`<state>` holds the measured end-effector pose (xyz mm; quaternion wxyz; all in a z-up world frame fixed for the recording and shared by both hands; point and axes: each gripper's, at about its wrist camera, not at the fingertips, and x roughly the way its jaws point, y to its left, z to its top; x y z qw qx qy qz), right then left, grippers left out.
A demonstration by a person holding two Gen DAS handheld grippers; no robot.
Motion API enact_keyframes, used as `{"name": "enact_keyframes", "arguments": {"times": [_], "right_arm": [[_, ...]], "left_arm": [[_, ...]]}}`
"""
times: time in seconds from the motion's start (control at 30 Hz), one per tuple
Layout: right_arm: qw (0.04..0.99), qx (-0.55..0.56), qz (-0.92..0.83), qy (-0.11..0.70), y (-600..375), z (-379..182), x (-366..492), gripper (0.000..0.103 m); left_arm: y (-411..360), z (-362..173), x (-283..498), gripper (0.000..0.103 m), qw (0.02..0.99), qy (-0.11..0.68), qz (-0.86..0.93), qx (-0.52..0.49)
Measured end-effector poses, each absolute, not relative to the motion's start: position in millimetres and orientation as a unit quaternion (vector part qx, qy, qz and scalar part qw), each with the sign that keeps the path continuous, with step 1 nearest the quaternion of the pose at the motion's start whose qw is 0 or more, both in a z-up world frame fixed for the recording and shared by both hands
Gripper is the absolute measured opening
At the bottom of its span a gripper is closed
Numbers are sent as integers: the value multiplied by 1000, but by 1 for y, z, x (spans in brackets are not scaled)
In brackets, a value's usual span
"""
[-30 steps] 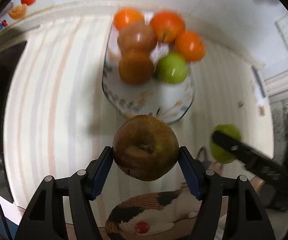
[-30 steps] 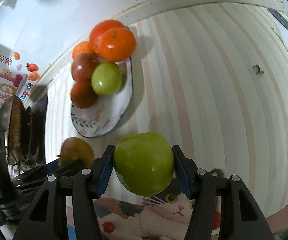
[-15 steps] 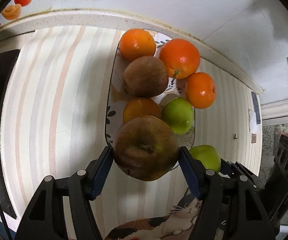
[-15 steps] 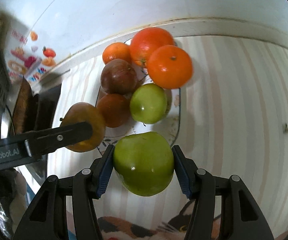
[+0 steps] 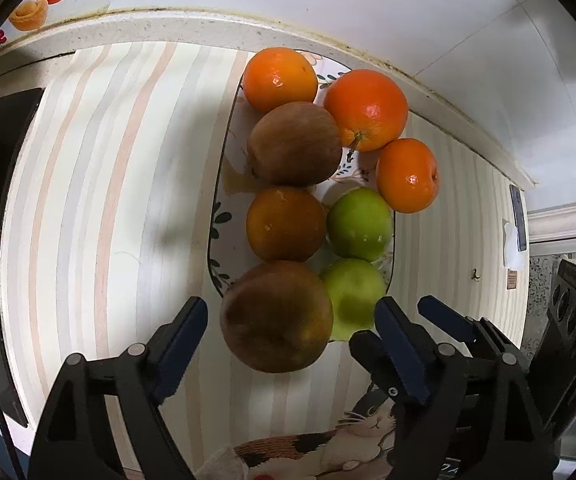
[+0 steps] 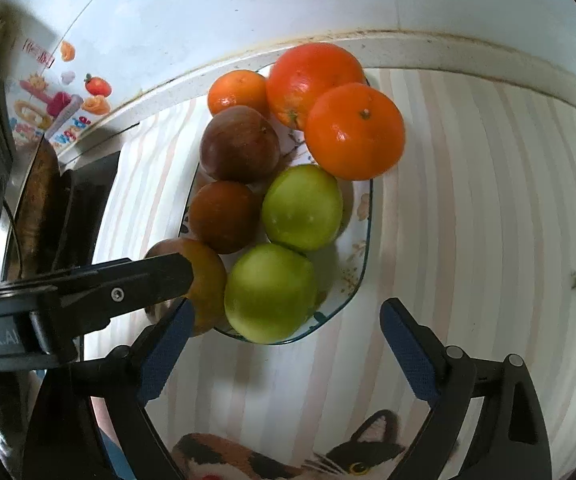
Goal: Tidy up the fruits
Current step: 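Lift both open tools away from the plate toward the cat mat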
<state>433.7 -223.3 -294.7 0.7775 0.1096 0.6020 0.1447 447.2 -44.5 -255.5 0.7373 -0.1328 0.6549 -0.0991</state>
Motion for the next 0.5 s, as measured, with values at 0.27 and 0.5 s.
{"name": "enact_keyframes", "arguments": {"times": [0.27, 0.5], "right_arm": [[799, 109, 88, 585, -245, -271, 414, 96], [821, 84, 37, 564, -259, -221, 386, 99]], "left_arm": [[-40, -223, 431, 86, 780, 617, -68, -83], [-33, -179, 391, 86, 822, 569, -26, -20]]}}
